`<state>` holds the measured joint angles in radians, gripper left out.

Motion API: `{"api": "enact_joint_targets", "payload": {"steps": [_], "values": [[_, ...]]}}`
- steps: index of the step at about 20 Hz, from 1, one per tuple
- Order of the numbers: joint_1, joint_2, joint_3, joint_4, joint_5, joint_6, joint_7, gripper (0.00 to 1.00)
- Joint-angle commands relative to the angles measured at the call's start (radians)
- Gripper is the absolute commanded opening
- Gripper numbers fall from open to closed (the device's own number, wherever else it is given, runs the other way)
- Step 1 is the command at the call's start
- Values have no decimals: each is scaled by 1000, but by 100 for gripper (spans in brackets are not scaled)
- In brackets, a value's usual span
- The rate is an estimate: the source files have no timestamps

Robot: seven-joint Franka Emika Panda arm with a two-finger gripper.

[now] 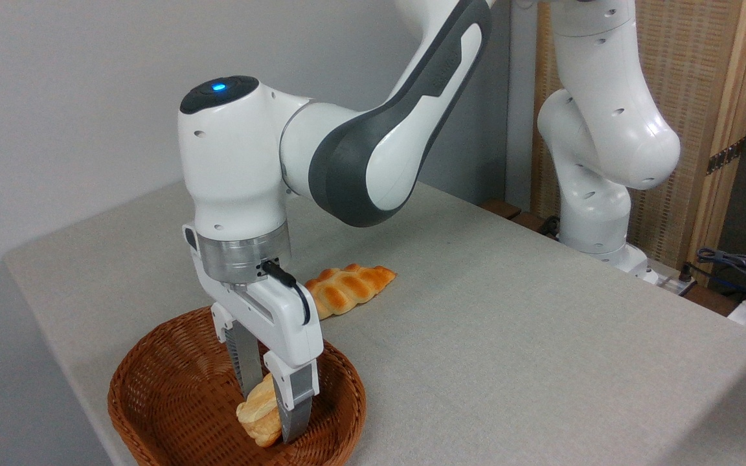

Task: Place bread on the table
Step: 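Close the gripper on the round bun inside the basket, then lift the bun out of the basket and carry it beside the baguette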

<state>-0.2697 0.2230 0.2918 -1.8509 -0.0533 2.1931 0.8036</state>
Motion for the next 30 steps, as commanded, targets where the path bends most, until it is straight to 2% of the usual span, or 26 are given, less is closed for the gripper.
{"api": "enact_joint_targets", "payload": {"steps": [1,6,11,16,21,22,26,28,29,30], "values": [[-2,-5,1,-1,-13,19,6,40],[-2,-13,0,-1,-13,16,5,41],[-2,-102,-3,3,-23,-4,3,45],[-2,-198,-26,-1,-34,-169,5,46],[-2,-247,-28,-10,-34,-347,3,51],[-2,-257,-28,-22,-34,-364,3,54],[-6,-307,-30,-123,-33,-397,11,55],[-23,-310,-30,-161,-30,-395,14,55],[-25,-309,-30,-180,-27,-391,14,57],[-25,-307,-31,-189,-27,-386,14,67]]}}
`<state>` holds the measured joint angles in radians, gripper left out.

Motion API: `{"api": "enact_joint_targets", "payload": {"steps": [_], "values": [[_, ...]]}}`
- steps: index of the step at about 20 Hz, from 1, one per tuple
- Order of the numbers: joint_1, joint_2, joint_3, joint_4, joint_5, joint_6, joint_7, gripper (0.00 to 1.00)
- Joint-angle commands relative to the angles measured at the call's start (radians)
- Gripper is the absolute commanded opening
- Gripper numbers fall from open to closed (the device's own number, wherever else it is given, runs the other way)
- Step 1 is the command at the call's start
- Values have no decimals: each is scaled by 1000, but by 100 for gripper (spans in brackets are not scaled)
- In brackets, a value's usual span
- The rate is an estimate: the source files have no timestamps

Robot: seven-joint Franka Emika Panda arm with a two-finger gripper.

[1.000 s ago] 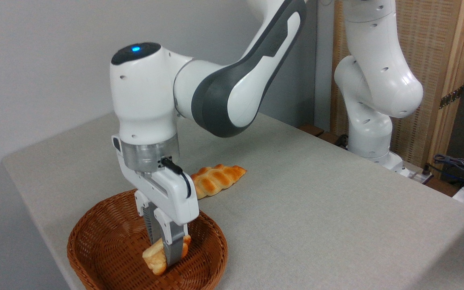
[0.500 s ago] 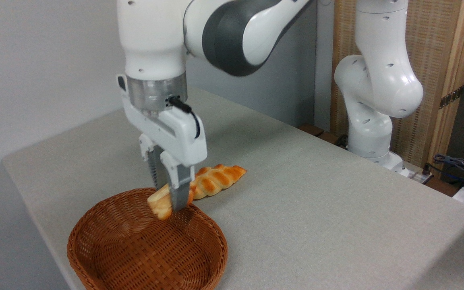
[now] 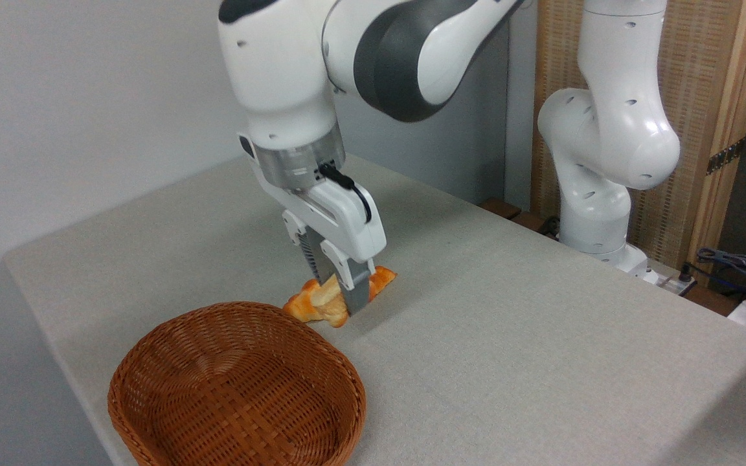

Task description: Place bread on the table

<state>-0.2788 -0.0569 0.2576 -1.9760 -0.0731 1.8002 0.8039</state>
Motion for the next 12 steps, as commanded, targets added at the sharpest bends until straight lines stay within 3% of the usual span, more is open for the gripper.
{"api": "enact_joint_targets", "payload": {"steps": [1,3,6,12], "values": [[-19,-21,3,-67,-5,8,14,80],[-28,-12,5,-69,-4,8,15,100],[-40,29,3,-70,4,16,15,100],[-45,26,3,-67,4,19,14,100]]}}
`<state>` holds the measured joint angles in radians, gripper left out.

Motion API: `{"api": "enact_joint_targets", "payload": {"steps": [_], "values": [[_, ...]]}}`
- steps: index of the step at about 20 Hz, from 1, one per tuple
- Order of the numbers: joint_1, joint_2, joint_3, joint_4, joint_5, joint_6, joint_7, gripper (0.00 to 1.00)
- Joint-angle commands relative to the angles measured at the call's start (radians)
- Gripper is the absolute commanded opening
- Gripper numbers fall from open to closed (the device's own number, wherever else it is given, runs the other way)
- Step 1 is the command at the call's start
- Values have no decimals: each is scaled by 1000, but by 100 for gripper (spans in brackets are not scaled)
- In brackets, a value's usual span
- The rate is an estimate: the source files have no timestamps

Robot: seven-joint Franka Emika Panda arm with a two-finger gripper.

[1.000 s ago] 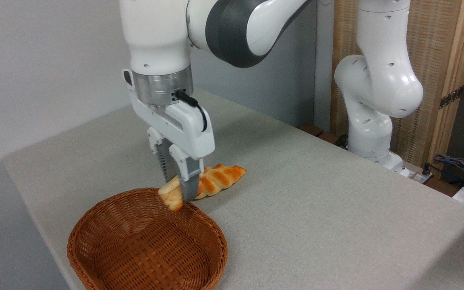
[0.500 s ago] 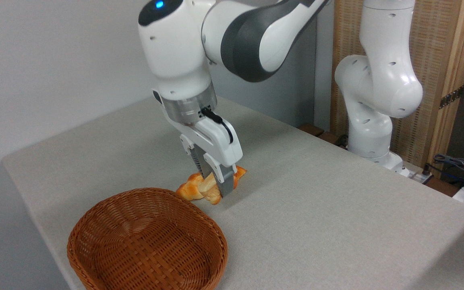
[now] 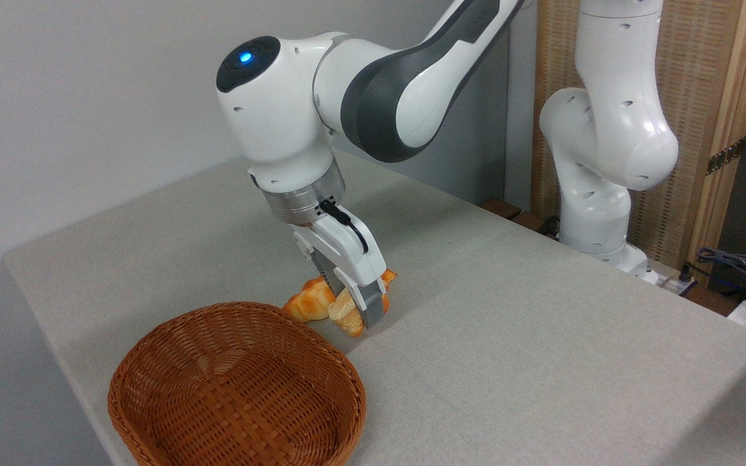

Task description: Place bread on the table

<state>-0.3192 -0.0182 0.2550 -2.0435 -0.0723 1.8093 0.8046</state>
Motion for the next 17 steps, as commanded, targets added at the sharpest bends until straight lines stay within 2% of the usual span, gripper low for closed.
{"api": "enact_joint_targets", "payload": {"steps": [1,5,9,14,17], "values": [[-4,-17,6,0,5,8,13,100],[-4,-26,6,22,2,10,11,100],[-6,-45,-17,133,5,12,-4,100],[-6,-43,-13,245,6,12,-56,100],[6,-40,-5,252,5,12,-58,100]]}}
